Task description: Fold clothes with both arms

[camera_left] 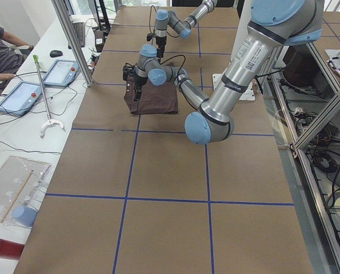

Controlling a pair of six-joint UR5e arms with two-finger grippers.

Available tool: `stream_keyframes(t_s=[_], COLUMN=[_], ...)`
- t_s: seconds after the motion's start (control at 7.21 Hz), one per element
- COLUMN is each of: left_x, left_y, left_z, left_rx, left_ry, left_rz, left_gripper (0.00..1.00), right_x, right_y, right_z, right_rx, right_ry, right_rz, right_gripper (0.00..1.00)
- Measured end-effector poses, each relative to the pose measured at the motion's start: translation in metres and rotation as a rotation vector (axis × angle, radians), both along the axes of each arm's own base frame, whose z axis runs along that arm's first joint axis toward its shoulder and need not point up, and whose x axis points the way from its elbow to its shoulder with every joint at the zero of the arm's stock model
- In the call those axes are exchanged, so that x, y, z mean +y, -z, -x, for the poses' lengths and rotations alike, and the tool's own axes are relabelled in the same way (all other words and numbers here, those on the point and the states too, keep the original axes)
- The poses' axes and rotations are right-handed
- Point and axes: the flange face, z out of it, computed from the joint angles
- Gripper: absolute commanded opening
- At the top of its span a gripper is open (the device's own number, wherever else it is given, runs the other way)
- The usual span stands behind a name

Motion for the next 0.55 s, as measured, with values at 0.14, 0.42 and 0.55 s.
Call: stream_keyframes(t_s=[0.14,0.42,0.55], left_x=[0.003,0.004,0.004], left_y=[0.006,0.009,0.009], left_z=[0.003,0.004,0.004], left_rx=[0.004,0.006,0.006], left_ry=[0.001,0.002,0.003], left_rz=[-0.003,-0.005,-0.005], left_gripper=[1.00,1.00,1.00], right_x=[0.013,0.025,0.028], right_y=[-0.006,-0.012,-0.013], right_z=[0.009,0.017,0.019], right_rx=[0.013,0.025,0.025], right_ry=[0.008,0.022,0.029], right_rz=[0.004,0.008,0.011], right_gripper=[0.95,0.25,0.00])
